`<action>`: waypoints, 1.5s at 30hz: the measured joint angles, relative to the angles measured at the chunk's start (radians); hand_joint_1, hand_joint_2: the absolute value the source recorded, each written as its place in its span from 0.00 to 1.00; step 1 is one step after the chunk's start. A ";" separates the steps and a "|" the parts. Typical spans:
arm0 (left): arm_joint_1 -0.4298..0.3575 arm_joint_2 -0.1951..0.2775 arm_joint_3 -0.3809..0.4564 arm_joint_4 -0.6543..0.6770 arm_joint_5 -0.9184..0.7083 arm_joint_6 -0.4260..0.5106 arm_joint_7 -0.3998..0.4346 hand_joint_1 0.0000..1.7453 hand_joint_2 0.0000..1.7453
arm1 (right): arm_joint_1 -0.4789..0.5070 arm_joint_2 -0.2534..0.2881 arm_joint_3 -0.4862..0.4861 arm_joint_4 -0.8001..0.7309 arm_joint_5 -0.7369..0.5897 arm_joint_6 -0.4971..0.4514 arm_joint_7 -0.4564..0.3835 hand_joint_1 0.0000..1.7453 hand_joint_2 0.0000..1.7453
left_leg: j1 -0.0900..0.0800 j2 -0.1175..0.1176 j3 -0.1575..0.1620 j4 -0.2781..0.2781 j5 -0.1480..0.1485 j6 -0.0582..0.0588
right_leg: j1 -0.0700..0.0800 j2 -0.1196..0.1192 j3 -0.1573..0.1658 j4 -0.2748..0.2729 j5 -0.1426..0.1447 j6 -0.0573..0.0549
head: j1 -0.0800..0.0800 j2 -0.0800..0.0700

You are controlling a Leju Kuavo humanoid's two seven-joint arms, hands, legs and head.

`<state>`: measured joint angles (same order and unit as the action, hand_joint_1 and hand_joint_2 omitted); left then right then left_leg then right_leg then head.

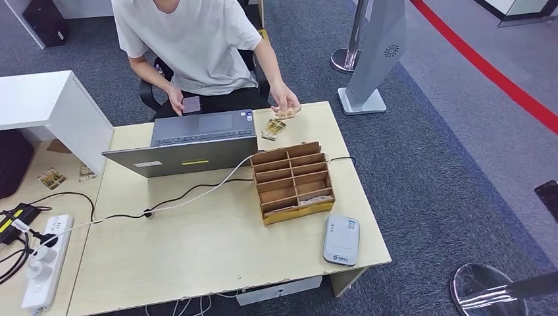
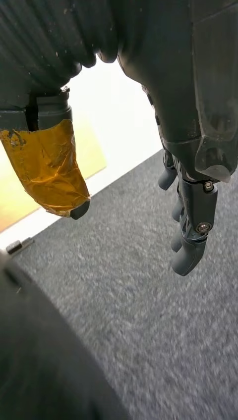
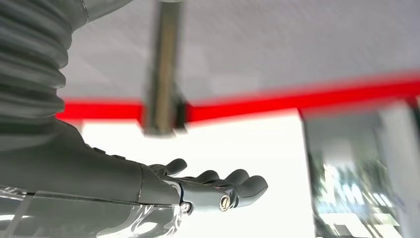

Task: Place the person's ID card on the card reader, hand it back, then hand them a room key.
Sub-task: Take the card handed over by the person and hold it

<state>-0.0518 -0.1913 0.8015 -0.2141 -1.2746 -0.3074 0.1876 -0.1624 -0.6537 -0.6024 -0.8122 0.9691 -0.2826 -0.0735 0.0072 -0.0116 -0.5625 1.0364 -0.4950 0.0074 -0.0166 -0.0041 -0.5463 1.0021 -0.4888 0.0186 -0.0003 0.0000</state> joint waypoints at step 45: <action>-0.006 -0.027 -0.001 0.008 -0.005 -0.034 -0.052 0.00 1.00 | -0.431 0.388 1.088 -0.653 0.071 0.021 0.140 0.00 1.00 | 0.002 -0.005 -0.004 0.000 0.005 -0.002 | 0.002 -0.004 -0.003 0.002 0.001 -0.001 | 0.000 0.000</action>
<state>-0.0573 -0.2184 0.8003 -0.2060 -1.2798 -0.3414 0.1351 -0.5935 -0.2654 0.4854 -1.4651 1.0401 -0.2620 0.0664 0.0096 -0.0162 -0.5661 1.0361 -0.4899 0.0050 -0.0148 -0.0083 -0.5489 1.0045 -0.4878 0.0171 -0.0001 0.0000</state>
